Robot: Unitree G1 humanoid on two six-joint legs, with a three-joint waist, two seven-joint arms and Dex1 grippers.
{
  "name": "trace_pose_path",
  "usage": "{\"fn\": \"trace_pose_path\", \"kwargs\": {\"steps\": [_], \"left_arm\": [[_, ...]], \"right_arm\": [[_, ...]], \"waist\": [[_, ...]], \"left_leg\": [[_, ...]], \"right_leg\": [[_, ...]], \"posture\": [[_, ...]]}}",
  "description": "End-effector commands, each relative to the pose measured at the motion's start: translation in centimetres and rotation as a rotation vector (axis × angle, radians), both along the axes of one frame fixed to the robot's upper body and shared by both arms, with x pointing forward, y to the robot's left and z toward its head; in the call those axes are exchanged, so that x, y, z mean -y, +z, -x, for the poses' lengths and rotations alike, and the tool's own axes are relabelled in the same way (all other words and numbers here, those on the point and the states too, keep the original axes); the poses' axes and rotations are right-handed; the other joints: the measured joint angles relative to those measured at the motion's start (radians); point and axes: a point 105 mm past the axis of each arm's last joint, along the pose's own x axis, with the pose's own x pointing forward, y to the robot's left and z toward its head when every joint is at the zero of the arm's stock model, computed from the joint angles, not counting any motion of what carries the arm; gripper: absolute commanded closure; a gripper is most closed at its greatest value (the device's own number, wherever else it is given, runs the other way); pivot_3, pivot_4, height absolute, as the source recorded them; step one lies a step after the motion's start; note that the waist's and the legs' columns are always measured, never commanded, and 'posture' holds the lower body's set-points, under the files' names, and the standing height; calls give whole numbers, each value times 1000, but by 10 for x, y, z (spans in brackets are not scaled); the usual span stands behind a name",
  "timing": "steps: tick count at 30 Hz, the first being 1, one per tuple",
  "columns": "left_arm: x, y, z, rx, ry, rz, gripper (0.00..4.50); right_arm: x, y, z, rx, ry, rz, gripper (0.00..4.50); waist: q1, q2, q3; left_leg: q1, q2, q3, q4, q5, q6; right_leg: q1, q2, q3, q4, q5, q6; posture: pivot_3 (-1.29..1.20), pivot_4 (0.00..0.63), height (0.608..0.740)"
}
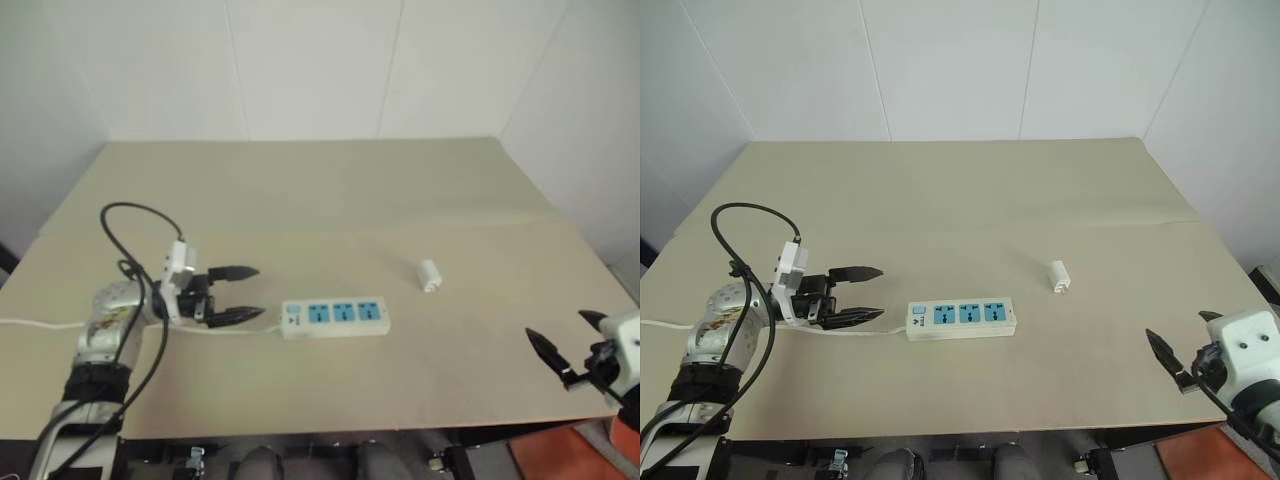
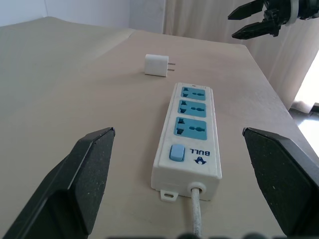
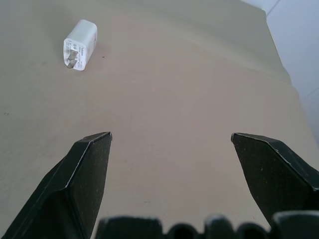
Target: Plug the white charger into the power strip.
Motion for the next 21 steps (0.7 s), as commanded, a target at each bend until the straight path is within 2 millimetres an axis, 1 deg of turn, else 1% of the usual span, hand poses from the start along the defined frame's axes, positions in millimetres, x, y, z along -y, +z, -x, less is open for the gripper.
{"fn": "trace_pose_path", "kwargs": {"steps": [1, 9, 12, 15, 17, 19, 21], "left_arm": [[-3, 9, -3, 37, -5, -12, 17], [-4, 10, -4, 39, -18, -19, 17], [-1, 7, -3, 38, -46, -31, 17], [6, -11, 1, 65, -145, -154, 17], [13, -24, -3, 105, -191, -237, 17], [26, -26, -14, 141, -215, -232, 17], [35, -27, -21, 172, -226, -233, 17]], "right_arm": [[-3, 9, 1, 34, 18, 18, 0], [-5, 9, 3, 28, 21, 17, 0], [-8, 10, 5, 20, 54, -33, 0], [-14, 13, 6, 22, 95, -52, 0], [-14, 15, 3, 21, 101, -43, 0], [-13, 16, 1, 22, 103, -36, 0], [-13, 17, 0, 22, 103, -33, 0]], "waist": [[0, 0, 0], [0, 0, 0], [-2, 0, 0], [-1, 0, 0], [1, 0, 0], [6, 0, 0], [14, -1, 0]], "left_leg": [[0, 0, 0, 0, 0, 0], [0, 0, 0, 0, 0, 0], [0, 0, 0, 0, 0, 0], [0, 0, 0, 0, 0, 0], [1, -1, 0, 0, 0, 0], [1, -1, 0, 0, 0, 0], [0, -2, 0, 0, 0, 0]], "right_leg": [[0, 0, 0, 0, 0, 0], [0, 0, 0, 0, 0, 0], [0, 0, 0, 0, 0, 0], [0, 0, 0, 0, 0, 0], [1, 0, 0, 0, 0, 0], [1, 0, 0, 0, 0, 0], [1, -1, 0, -1, 0, 0]], "posture": [[0, 150, 740], [0, 150, 740], [0, 150, 740], [0, 150, 740], [0, 150, 740], [0, 150, 740], [0, 150, 740]]}}
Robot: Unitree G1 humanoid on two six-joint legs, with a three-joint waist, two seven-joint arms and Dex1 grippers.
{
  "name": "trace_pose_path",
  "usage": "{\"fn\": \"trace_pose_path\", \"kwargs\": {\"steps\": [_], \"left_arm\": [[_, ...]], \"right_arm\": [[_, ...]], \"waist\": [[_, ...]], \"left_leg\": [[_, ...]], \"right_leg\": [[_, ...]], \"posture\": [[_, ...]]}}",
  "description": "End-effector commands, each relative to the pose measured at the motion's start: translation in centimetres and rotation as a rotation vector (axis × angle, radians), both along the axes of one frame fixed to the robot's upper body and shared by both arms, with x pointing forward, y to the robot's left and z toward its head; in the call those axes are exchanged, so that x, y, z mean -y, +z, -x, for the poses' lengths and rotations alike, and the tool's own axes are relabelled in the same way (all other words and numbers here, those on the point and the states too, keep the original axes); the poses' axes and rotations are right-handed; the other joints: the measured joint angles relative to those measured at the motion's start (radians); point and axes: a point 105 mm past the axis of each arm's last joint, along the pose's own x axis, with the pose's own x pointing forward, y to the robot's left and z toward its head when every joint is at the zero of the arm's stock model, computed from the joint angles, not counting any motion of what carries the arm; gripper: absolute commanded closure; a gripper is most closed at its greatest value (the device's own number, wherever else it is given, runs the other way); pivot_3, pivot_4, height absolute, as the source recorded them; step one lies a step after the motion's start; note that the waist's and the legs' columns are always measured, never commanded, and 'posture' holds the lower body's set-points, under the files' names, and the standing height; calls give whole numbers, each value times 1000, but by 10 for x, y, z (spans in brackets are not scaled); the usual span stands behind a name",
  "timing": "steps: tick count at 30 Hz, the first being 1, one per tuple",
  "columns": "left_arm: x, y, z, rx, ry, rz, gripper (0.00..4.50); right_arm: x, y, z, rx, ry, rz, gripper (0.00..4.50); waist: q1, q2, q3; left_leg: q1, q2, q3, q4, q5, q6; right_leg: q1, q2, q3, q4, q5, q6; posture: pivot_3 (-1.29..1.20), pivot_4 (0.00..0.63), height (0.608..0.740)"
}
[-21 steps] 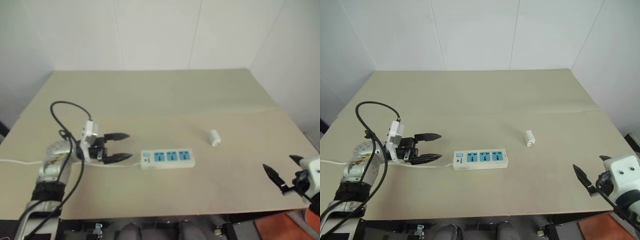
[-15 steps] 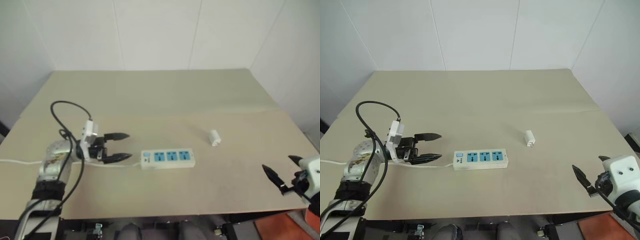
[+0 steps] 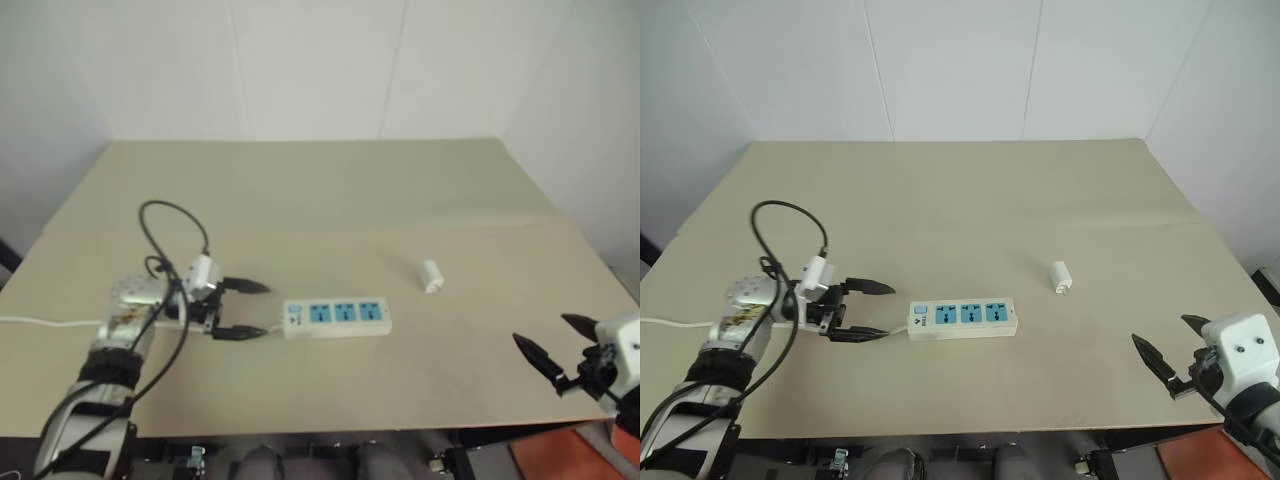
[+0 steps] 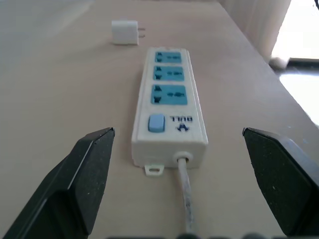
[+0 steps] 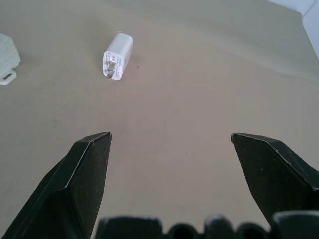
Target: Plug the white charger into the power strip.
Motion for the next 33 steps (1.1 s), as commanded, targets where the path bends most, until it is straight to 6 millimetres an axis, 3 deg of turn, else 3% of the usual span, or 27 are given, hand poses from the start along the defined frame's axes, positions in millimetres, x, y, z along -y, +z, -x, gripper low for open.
{"fn": "trace_pose_path", "kwargs": {"steps": [1, 6, 10, 14, 20, 24, 33], "left_arm": [[13, 4, -11, 100, -45, -22, 17], [35, -11, -13, 33, -105, -43, 17], [40, -19, -10, -51, -119, -38, 17], [44, -22, -10, -67, -120, -24, 17], [53, -16, -13, 2, -116, 53, 17], [55, -12, -14, 25, -114, 70, 17], [49, -28, -7, -21, -109, 30, 17]], "right_arm": [[-1, 14, -1, 40, 8, 27, 0], [-1, 14, 7, 31, -2, 31, 0], [3, 14, 13, 31, -40, 38, 0], [4, 15, 17, 32, -62, 47, 0], [4, 12, 20, 38, -85, 44, 0], [3, 10, 22, 32, -87, 40, 0], [5, 9, 22, 29, -100, 46, 0]], "waist": [[6, -1, 0], [8, 0, 0], [9, 0, 0], [10, 0, 0], [12, 0, 0], [9, 0, 0], [9, 0, 0]], "left_leg": [[0, 0, 0, 0, 0, 0], [-2, 0, -1, 0, -1, 1], [-2, -2, 0, 0, -1, 1], [1, -2, -1, 0, -1, 1], [0, -2, -1, 0, -1, 1], [-1, -2, -1, 0, -1, 1], [0, -2, -1, 0, -1, 1]], "right_leg": [[0, 0, 0, 0, 0, 0], [-1, 0, 0, -2, 0, 1], [0, -2, 0, -2, -1, 2], [3, -2, 0, -1, -5, 10], [3, -1, 0, -2, -5, 10], [2, -2, 0, -3, -2, 4], [2, -1, 0, -2, -5, 10]], "posture": [[0, 150, 740], [0, 150, 740], [0, 150, 740], [0, 150, 740], [0, 150, 740], [0, 150, 740], [0, 150, 740]]}}
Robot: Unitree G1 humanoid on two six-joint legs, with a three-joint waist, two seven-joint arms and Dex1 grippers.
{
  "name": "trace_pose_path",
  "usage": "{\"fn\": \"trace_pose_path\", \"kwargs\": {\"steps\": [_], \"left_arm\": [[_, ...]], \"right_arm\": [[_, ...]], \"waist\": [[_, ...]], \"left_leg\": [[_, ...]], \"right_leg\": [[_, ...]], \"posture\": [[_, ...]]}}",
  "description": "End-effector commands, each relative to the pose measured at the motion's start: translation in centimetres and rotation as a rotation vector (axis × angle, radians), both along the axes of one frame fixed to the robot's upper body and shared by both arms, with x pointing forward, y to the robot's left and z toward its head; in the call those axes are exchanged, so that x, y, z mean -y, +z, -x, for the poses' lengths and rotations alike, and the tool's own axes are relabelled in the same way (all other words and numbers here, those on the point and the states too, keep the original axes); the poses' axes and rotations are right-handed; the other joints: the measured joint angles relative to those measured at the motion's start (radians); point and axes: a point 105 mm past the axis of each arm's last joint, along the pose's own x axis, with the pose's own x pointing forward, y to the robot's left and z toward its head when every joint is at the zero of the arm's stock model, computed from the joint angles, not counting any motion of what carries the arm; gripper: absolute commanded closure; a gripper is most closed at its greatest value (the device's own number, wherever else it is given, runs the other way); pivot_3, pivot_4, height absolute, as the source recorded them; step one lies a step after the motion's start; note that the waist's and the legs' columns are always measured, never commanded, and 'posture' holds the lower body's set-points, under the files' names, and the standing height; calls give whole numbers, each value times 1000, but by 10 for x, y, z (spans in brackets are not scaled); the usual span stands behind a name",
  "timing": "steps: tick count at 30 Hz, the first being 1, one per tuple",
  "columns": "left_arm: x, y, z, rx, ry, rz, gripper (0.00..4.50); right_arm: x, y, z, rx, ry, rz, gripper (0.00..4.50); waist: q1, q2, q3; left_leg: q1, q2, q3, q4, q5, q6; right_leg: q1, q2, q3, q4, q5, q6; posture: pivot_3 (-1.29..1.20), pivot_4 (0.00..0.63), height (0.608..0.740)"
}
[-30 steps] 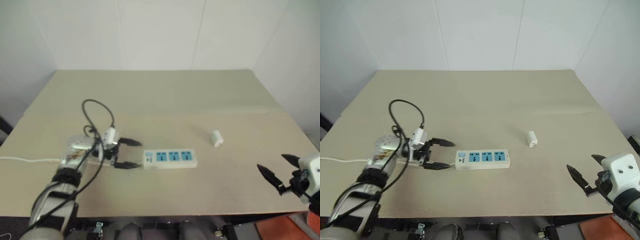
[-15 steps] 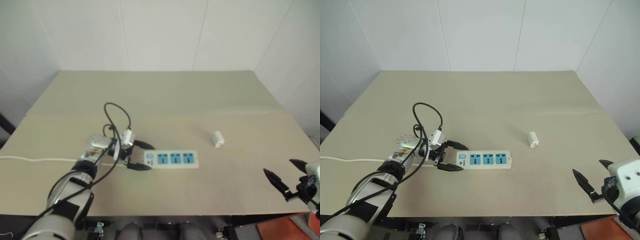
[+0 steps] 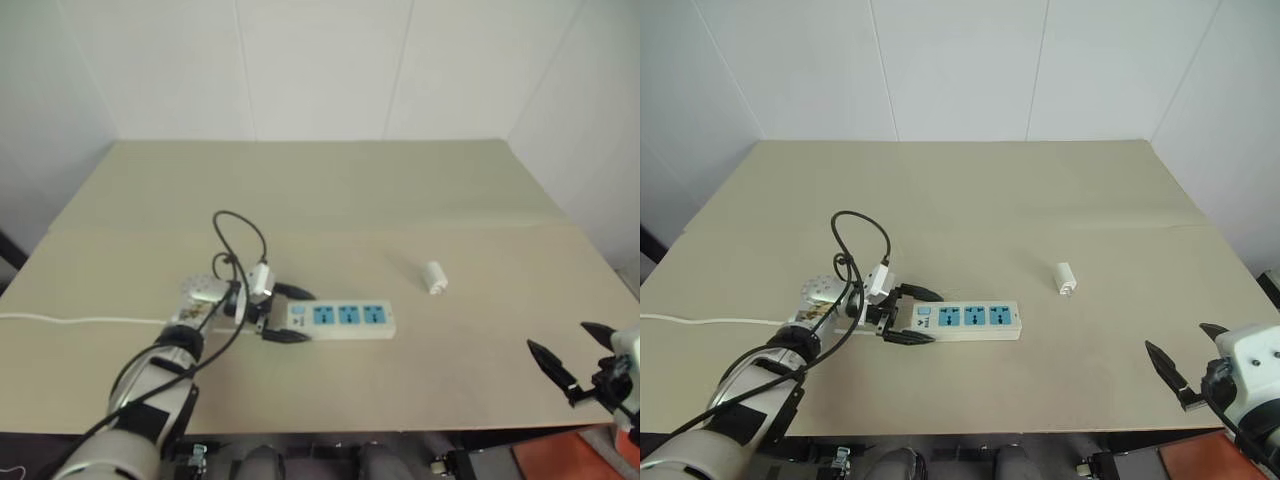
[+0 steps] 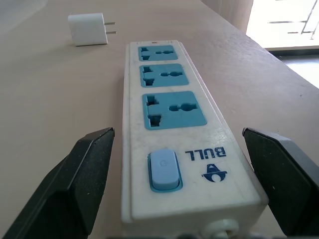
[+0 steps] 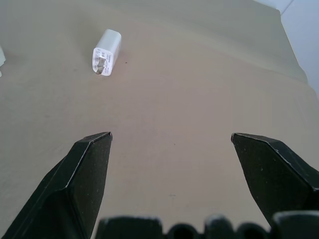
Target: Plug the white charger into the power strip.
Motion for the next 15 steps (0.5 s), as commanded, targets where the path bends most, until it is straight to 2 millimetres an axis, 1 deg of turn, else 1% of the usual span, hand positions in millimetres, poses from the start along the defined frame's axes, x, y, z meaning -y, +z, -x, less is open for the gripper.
{"fn": "trace_pose_path", "kwargs": {"steps": [1, 9, 12, 14, 15], "left_arm": [[-2, 1, 0, 16, 7, 13, 17], [-2, -7, 2, 15, 19, 13, 17], [-1, -9, 3, 5, 21, 19, 628], [0, -10, 3, 6, 19, 21, 1185], [1, -10, 4, 6, 19, 21, 1211]], "right_arm": [[2, 10, 1, 38, -14, 35, 0], [2, 11, 0, 39, -16, 45, 0], [3, 11, 0, 38, -17, 49, 0], [3, 11, -1, 36, -16, 50, 0], [3, 11, -1, 36, -16, 50, 0]], "waist": [[1, 0, 0], [2, 0, 0], [1, 0, 0], [2, 0, 0], [2, 0, 0]], "left_leg": [[0, 0, 0, 0, 0, 0], [0, 0, 0, 0, 0, 0], [0, 0, 0, 0, 0, 0], [0, 0, 0, 0, 0, 0], [0, 0, 0, 0, 0, 0]], "right_leg": [[0, 0, 0, 0, 0, 0], [0, 0, 0, 0, 0, 0], [0, 0, 0, 0, 0, 0], [0, 0, 0, 0, 0, 0], [0, 0, 0, 0, 0, 0]], "posture": [[0, 150, 740], [0, 150, 740], [0, 150, 740], [0, 150, 740], [0, 150, 740]]}}
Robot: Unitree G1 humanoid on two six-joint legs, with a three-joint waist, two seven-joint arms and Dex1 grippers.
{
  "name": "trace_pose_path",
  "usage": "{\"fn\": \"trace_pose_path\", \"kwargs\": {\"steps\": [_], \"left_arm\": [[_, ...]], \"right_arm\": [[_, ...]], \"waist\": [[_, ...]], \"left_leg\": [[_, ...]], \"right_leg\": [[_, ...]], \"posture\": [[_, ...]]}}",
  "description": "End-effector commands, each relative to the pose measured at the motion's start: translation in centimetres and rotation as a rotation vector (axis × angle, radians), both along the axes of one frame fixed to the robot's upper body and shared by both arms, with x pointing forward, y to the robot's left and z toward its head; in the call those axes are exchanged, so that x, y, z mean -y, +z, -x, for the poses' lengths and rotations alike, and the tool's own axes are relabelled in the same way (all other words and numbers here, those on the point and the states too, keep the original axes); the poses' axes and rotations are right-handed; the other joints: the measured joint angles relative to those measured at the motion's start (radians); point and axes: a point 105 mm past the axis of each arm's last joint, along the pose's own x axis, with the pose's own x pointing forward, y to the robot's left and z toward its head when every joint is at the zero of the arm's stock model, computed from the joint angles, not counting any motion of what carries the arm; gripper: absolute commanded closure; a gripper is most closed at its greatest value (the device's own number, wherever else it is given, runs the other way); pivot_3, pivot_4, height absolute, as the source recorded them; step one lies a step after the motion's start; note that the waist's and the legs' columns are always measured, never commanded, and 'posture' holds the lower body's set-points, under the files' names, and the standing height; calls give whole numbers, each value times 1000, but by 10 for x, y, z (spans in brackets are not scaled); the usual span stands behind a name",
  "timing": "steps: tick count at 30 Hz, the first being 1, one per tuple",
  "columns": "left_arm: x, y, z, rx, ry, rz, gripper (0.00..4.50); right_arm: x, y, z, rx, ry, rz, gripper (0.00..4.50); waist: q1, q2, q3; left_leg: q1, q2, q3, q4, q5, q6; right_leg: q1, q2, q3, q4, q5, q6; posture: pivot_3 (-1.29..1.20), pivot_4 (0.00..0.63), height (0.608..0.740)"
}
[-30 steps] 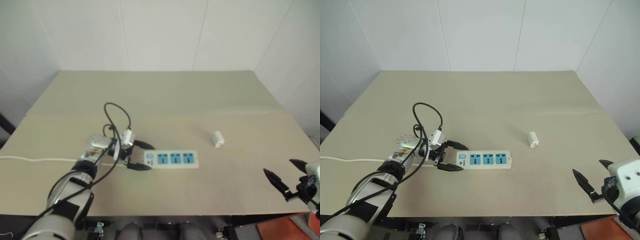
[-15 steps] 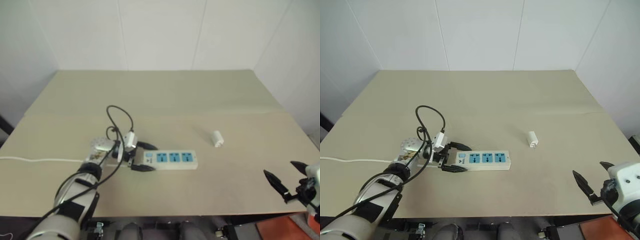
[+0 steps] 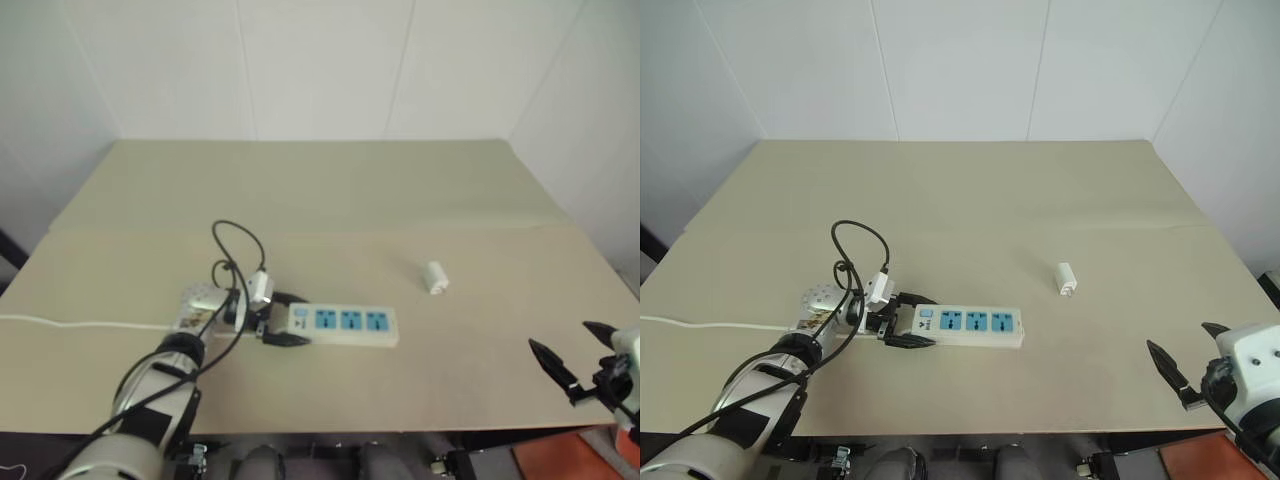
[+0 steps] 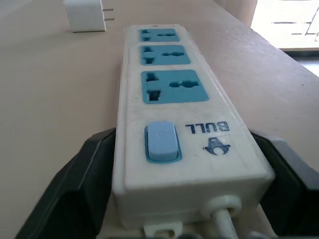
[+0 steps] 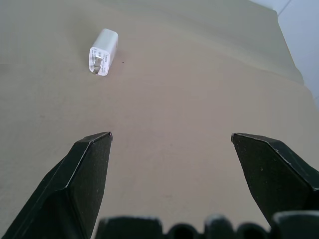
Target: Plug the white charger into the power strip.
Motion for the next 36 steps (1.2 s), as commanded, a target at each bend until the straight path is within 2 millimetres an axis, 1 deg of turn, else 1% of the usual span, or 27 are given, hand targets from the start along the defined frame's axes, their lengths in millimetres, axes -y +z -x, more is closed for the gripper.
{"fn": "trace_pose_path", "kwargs": {"steps": [1, 5, 6, 8, 9, 10, 12, 13, 14, 17, 19, 21, 23, 27, 32, 36], "left_arm": [[2, -1, 1, 13, -6, 5, 1211], [2, 0, 0, 9, -3, 4, 1211], [2, -1, 1, 8, -5, -2, 1211], [1, -1, 1, 4, -14, -18, 1211], [1, -1, 2, 7, -17, -25, 1211], [1, -1, 2, 9, -19, -27, 1211], [1, -1, 3, 10, -21, -24, 1211], [1, -1, 3, 7, -21, -20, 1211], [2, -1, 3, 4, -21, -17, 1211], [4, -1, 5, 4, -28, -12, 1211], [5, -1, 4, 3, -27, -4, 1211], [6, 0, 4, 2, -26, 1, 1211], [6, -1, 4, 2, -24, 2, 1211], [7, -1, 4, 5, -22, 7, 1211], [8, -1, 4, 13, -19, 13, 1211], [8, -2, 5, 11, -17, 15, 1211]], "right_arm": [[2, 10, 0, 30, -6, 37, 0], [-4, 18, -13, 46, 30, 11, 0], [-6, 22, -20, 40, 38, 16, 0], [-11, 30, -42, -47, 71, 16, 0], [-16, 37, -55, -81, 100, 33, 0], [-19, 43, -62, -103, 115, 46, 0], [-36, 57, -83, -176, 208, 52, 0], [-42, 60, -93, -226, 229, 40, 0], [-46, 63, -100, -264, 236, 33, 0], [-57, 69, -134, -430, 190, -133, 0], [-69, 72, -147, -513, 199, -140, 0], [-75, 74, -155, -576, 198, -132, 0], [-80, 77, -169, -629, 165, -129, 0], [-83, 74, -190, -699, 135, -88, 0], [-87, 71, -210, -735, 111, -67, 0], [-90, 64, -219, -750, 98, -60, 0]], "waist": [[1, 0, 0], [0, 0, 0], [-1, 0, 0], [-8, 0, 0], [-13, 1, 0], [-17, 2, 0], [-20, 2, 0], [-21, 2, 0], [-19, 2, 0], [-17, 2, 0], [-11, 3, 0], [-4, 3, -1], [3, 4, -1], [5, 6, -2], [1, 6, -2], [0, 7, -2]], "left_leg": [[0, 0, 0, 0, 0, 0], [0, 0, 0, 0, 0, 0], [0, 0, 0, 0, 0, 0], [1, 0, 0, 0, 0, 0], [1, -1, 1, 1, 0, 0], [1, -1, 2, 1, 0, 0], [2, -1, 1, 1, 0, 1], [1, -1, 0, 0, 0, 1], [1, 0, -1, 0, 0, 1], [-3, -1, -2, 0, 0, 1], [-5, -2, -1, 1, 0, 1], [-11, -1, -1, 1, 0, 1], [-16, -1, -2, 2, 1, 1], [-25, -1, -1, 6, 1, 1], [-26, -2, -1, 11, 1, 1], [-26, -1, -1, 13, 1, 1]], "right_leg": [[0, 0, 0, 0, 0, 0], [0, 0, 0, 0, 0, 0], [0, 0, 0, 0, 0, 0], [1, 0, 1, 0, 0, 0], [1, 0, 2, 0, 1, 1], [2, -1, 3, 0, 1, 1], [2, -1, 2, 0, 2, 1], [1, 0, 2, -1, 3, -1], [1, 0, 1, -1, 6, -7], [-2, -1, -1, -2, 6, -7], [-4, -2, 0, -2, 6, -7], [-12, -2, -1, -1, 6, -7], [-18, -2, -1, 2, 6, -8], [-28, -2, -2, 7, 7, -8], [-31, -2, -2, 14, 7, -8], [-31, -2, -2, 15, 7, -8]], "posture": [[0, 150, 740], [0, 150, 740], [0, 150, 740], [0, 150, 740], [0, 150, 740], [0, 150, 740], [0, 150, 740], [0, 150, 740], [0, 150, 740], [0, 150, 740], [0, 150, 740], [0, 150, 740], [0, 150, 740], [0, 150, 740], [0, 150, 740], [0, 150, 740]]}}
